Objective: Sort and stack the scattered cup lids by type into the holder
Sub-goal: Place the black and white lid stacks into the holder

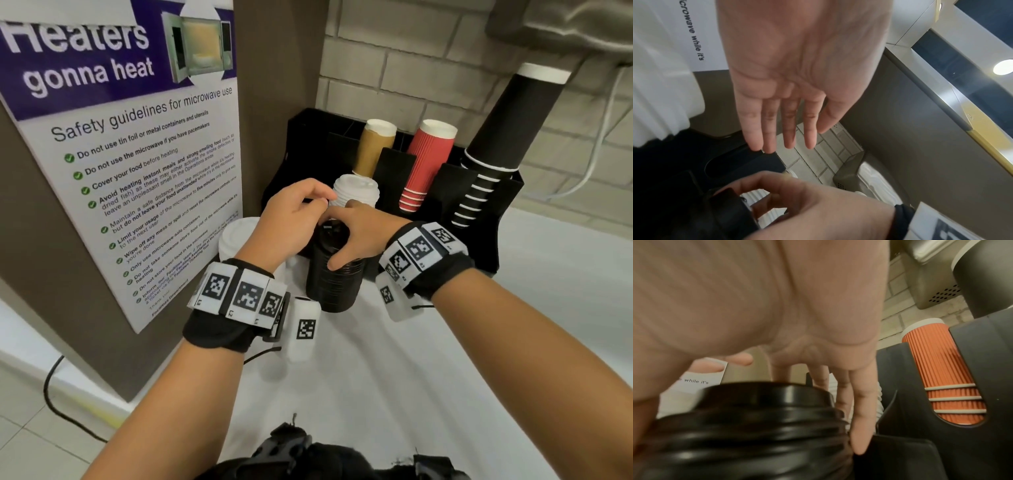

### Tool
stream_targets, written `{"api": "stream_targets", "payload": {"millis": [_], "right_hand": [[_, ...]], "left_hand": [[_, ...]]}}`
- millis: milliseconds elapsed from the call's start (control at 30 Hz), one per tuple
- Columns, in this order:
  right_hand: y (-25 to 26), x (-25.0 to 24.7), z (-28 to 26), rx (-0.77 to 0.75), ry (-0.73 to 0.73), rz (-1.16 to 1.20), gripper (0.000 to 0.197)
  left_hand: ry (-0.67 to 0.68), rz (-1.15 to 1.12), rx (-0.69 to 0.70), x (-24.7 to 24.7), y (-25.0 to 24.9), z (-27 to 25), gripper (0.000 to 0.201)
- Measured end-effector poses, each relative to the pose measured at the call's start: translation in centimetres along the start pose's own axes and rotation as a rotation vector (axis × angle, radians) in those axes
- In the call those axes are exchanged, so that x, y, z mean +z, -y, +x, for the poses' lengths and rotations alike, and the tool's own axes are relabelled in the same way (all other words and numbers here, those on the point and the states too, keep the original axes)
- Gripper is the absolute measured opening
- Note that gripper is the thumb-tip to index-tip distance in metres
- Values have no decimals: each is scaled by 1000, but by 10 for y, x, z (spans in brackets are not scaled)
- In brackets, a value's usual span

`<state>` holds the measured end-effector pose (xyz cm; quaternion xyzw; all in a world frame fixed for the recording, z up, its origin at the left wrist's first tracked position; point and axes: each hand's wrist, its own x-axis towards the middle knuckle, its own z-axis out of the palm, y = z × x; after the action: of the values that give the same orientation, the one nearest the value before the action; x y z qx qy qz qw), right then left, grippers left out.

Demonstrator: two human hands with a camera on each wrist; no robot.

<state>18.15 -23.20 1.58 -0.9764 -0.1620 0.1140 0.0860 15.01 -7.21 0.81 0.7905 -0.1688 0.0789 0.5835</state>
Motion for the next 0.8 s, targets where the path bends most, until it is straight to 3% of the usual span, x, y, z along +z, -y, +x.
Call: {"api": "stream_targets", "payload": {"millis": [167, 300, 400, 467, 533, 700, 800], "right_hand": [[-7, 0, 1, -36, -28, 72, 74], [-21, -16, -9, -96, -164, 237, 66], [-31, -27, -26, -126, -297, 564, 59], [-31, -29, -36, -170, -297, 781, 57], [-28, -28, -43, -222, -256, 935, 54], [-28, -28, -54, -267, -184, 1054, 65], [-32, -30, -59, -274, -152, 1030, 66]], "left_hand": [[-55, -23, 25, 1, -2, 1, 21], [-145, -88, 49, 5, -4, 0, 22], [-28, -130, -1, 9, -2, 0, 55], [142, -172, -21, 16, 0, -2, 93], [216, -224, 12, 24, -1, -5, 111], [183, -345, 65, 33, 0, -10, 90], [178, -399, 71, 31, 2, -10, 89]]}}
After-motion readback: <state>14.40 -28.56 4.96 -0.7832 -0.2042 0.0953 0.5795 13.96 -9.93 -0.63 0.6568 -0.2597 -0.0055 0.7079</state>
